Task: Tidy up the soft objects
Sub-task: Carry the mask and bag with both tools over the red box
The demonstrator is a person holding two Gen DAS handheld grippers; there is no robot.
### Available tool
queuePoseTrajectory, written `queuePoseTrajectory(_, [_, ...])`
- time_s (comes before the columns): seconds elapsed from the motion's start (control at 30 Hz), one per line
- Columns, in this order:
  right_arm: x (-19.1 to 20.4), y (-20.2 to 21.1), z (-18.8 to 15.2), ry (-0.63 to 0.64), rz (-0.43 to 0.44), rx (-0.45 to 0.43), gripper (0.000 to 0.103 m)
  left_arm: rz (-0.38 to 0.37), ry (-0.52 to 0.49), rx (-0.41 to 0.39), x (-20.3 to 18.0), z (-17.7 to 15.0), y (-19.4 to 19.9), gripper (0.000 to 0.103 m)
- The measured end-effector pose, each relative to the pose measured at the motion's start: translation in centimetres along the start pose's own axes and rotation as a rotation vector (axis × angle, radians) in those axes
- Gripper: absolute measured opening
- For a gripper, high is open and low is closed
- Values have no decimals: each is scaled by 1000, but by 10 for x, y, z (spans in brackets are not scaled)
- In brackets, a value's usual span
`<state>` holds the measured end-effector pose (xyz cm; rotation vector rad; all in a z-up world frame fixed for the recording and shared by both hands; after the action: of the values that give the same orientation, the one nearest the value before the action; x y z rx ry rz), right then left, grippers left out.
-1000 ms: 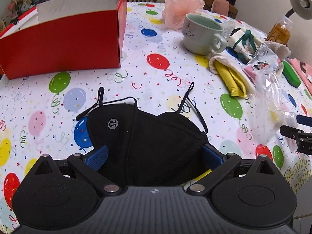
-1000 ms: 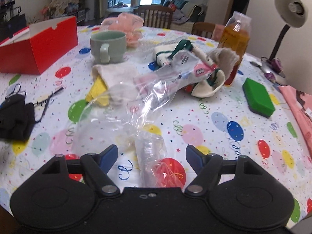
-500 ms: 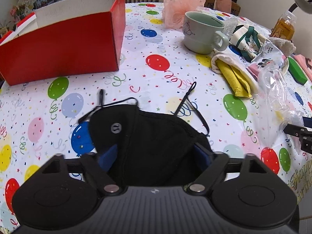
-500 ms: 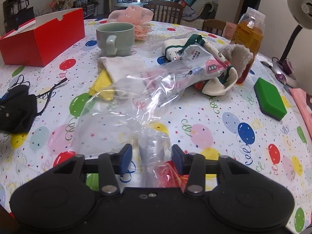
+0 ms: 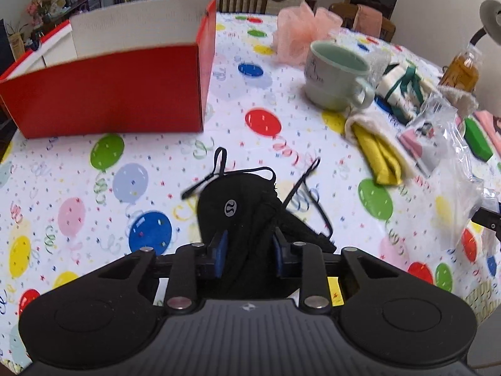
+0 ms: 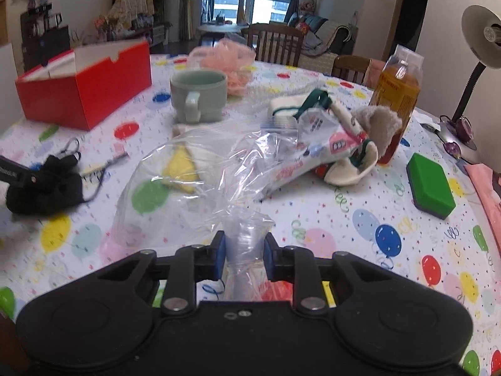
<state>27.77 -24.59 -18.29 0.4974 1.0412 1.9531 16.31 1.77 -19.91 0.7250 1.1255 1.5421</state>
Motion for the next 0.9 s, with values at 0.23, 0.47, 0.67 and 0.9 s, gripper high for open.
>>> queuePoseTrajectory(0.23, [-5, 36, 29, 7, 60, -78, 23, -12, 48, -54, 3, 17, 30, 27])
queuePoseTrajectory(0.47, [-3, 55, 70, 43, 128, -135, 23, -23, 89, -138, 0, 41, 68, 27])
queuePoseTrajectory(0.67, [8, 60, 107, 91, 209, -157, 23, -7, 121, -191, -1, 55, 98, 27])
queuePoseTrajectory(0.9, [38, 69, 145, 182, 271, -168, 24, 19, 158, -250, 6, 71, 131, 27])
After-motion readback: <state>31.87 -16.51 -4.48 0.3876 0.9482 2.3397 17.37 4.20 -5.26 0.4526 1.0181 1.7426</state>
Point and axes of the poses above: each gripper's, at about its wrist camera, not at the fingertips, and y roughly against the way its jaws point, x to its left, z to its top, the point moved 4 cm from there along -y, roughly the way its jaws point, and after that the axes turned 11 degrees about x, right-handed, at the moved point
